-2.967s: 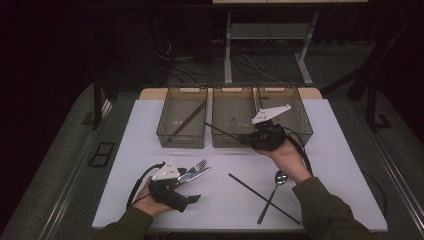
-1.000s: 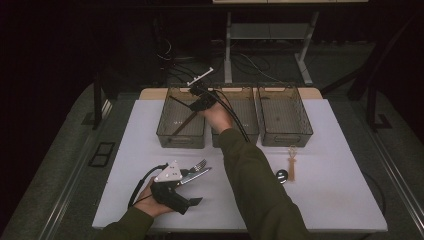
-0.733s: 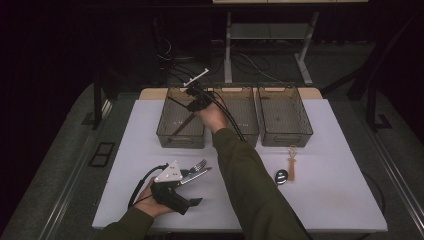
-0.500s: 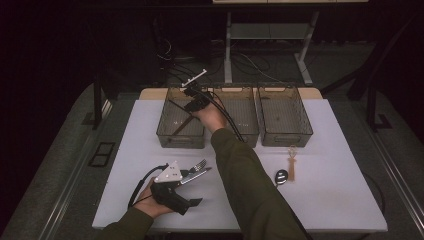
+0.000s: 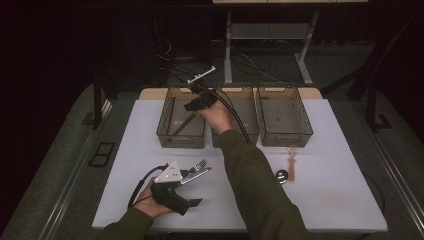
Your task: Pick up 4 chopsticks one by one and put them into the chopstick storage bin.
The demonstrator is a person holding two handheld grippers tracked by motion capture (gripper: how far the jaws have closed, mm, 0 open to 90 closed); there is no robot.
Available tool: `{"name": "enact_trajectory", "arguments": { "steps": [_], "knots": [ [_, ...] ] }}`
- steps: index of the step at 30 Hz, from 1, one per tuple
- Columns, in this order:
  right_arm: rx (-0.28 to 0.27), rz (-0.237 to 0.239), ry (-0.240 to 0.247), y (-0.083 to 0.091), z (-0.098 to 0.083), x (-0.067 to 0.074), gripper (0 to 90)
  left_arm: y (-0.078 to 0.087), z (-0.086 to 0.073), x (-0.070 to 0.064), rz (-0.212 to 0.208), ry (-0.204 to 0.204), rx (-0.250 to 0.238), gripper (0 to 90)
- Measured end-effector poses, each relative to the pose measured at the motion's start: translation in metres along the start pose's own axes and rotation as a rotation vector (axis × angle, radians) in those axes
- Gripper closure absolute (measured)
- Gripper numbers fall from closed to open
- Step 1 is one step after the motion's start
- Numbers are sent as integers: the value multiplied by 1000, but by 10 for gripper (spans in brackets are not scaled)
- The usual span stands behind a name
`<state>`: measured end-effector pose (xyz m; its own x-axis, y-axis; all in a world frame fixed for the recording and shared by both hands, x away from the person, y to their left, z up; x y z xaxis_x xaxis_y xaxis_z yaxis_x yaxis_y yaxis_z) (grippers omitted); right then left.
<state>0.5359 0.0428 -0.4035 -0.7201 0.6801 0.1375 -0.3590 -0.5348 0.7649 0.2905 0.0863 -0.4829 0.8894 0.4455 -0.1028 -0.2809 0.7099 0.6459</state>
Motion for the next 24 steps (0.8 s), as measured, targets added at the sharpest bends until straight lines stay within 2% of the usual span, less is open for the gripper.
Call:
{"name": "enact_trajectory", "arguments": {
  "steps": [3,7,13,18,24],
  "knots": [
    [-19,27,5,9,-6,0,511,0,0,1,3,1,-1,0],
    [-41,51,39,21,-15,3,447,0,0,1,1,11,-6,0],
    [-74,50,77,44,-31,4,405,1,0,3,7,8,-1,0],
    [-101,51,86,64,-47,1,384,2,1,4,8,24,-11,0],
    [-125,65,91,88,-69,-1,344,2,0,5,12,24,-13,0]
  ]
}}
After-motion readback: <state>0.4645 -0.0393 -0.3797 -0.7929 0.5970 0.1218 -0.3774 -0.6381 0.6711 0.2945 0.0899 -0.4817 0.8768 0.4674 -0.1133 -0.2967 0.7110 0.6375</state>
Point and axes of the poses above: each handheld gripper's, and its own axes: y roughly backward along the jaws, z roughly out of its top, x roughly to its left, the point moved 8 cm from there along -y, roughly forward along the jaws, and after that the axes turned 6 degrees about x, right-handed, at the moved point
